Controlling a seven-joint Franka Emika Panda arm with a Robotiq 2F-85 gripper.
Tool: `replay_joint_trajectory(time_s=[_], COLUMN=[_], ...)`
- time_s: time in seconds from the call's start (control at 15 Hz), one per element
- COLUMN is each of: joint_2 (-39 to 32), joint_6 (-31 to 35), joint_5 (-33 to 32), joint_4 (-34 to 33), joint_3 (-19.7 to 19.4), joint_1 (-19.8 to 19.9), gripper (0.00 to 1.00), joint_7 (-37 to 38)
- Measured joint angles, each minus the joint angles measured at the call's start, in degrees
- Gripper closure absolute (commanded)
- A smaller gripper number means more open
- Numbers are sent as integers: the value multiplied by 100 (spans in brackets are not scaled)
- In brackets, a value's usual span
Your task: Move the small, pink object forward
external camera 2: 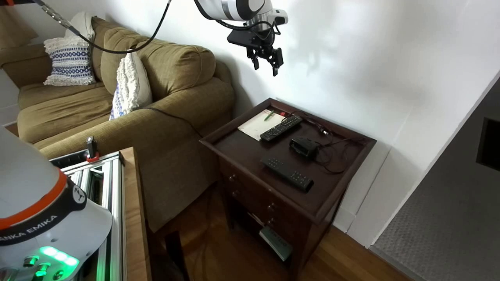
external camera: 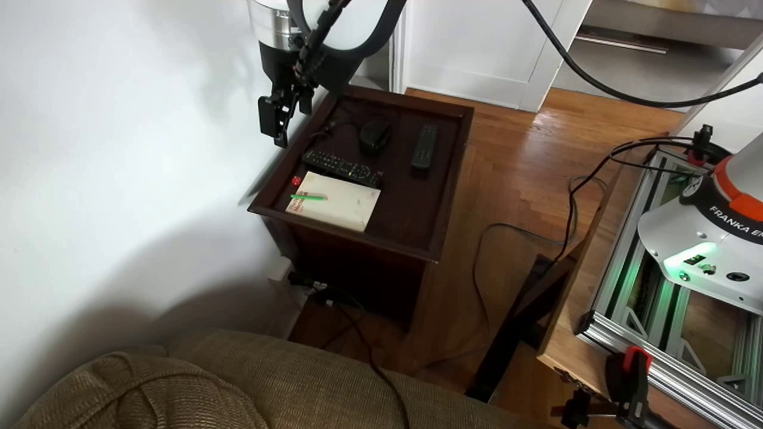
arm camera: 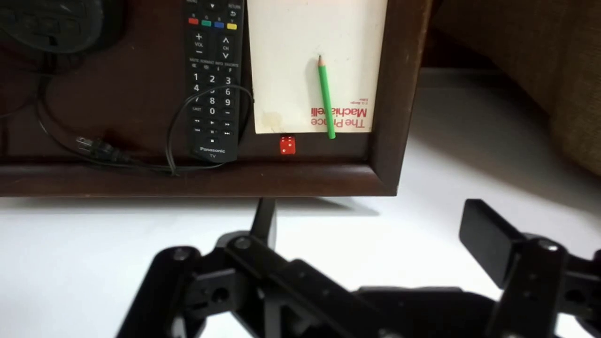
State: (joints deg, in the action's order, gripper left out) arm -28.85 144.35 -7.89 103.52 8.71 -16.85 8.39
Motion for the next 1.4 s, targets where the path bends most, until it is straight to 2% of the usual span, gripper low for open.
replay_joint_trajectory(time_s=[0.67, 1.0, 1.4], joint_2=[-96, -801, -1589], joint_6=[-11, -24, -23], joint_5=[0, 20, 57], joint_4=[-113, -634, -1252], joint_3=[-54, -243, -263], joint_1=[-9, 25, 44], gripper=[0, 0, 0], joint_7=[0, -2, -26])
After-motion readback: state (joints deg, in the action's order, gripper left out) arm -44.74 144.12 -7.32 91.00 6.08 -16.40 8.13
